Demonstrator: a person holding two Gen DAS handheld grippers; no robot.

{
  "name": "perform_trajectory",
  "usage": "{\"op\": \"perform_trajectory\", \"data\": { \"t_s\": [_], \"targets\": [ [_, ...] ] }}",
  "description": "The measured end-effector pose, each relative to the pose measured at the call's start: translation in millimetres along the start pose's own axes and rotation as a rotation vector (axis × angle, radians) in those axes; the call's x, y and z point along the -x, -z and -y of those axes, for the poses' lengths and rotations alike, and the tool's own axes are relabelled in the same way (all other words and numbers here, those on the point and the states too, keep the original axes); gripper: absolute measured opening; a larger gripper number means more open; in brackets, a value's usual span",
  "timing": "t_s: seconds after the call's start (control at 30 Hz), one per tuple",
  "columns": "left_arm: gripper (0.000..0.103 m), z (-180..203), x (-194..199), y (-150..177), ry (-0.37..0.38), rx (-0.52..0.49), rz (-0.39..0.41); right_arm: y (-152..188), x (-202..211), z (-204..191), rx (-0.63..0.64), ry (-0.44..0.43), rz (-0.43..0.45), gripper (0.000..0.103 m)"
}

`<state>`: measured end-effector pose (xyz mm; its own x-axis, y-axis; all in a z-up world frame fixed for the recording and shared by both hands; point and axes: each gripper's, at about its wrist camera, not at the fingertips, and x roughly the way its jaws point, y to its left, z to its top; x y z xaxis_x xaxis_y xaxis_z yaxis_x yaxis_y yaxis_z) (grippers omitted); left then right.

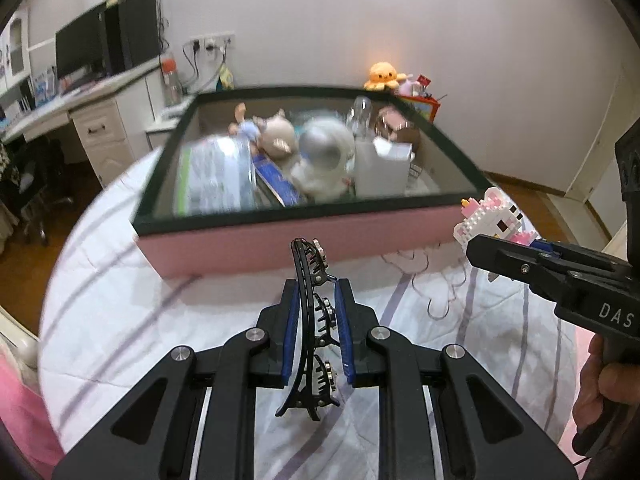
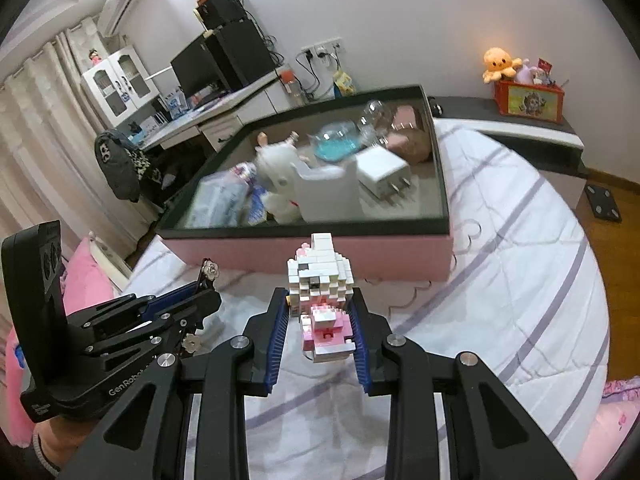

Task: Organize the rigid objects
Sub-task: 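Carry both items into the box tray and open both tools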

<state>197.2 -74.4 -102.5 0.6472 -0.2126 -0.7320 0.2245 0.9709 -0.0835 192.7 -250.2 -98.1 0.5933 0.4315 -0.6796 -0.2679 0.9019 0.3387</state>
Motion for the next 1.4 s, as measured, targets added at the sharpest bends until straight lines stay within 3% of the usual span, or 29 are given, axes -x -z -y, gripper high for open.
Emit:
{"op": "perform_trajectory", "data": {
  "t_s": [0.37,0.67,0.9,1.17,1.2,1.23,1.27,1.3,1.33,1.4],
  "targets": [
    [0.018,-13,31,-60,-0.052,-0.032,0.142,-58,19,-25,0.079,0.003,0.099,0.03],
    [0.018,-28,20,-124,-0.074,-0.029,0.207,-118,-5,-21,0.106,0.048,0.113,0.03],
    [0.018,-33,-17,-150,-0.077,-0.028,0.174,-133,-49,-6,0.087,0.083,0.048,0.03],
    [0.021,-36,-62,-149,-0.092,-0.015,0.085,-132,-85,5,0.081,0.145,-0.02,0.031],
    [0.034,-37,-65,-150,-0.101,-0.012,0.077,-130,-87,7,0.079,0.143,-0.027,0.033],
    [0.043,-38,-66,-148,-0.11,-0.006,0.072,-129,-88,8,0.077,0.138,-0.03,0.046],
    [0.061,-39,-64,-146,-0.115,-0.003,0.079,-128,-87,9,0.072,0.138,-0.026,0.054],
    [0.076,-39,-61,-145,-0.126,-0.002,0.088,-126,-84,9,0.067,0.143,-0.015,0.076],
    [0.082,-39,-57,-144,-0.146,-0.001,0.101,-125,-81,9,0.061,0.147,-0.002,0.086],
    [0.094,-41,-46,-143,-0.172,-0.001,0.124,-124,-72,11,0.04,0.147,0.016,0.086]
  ]
}}
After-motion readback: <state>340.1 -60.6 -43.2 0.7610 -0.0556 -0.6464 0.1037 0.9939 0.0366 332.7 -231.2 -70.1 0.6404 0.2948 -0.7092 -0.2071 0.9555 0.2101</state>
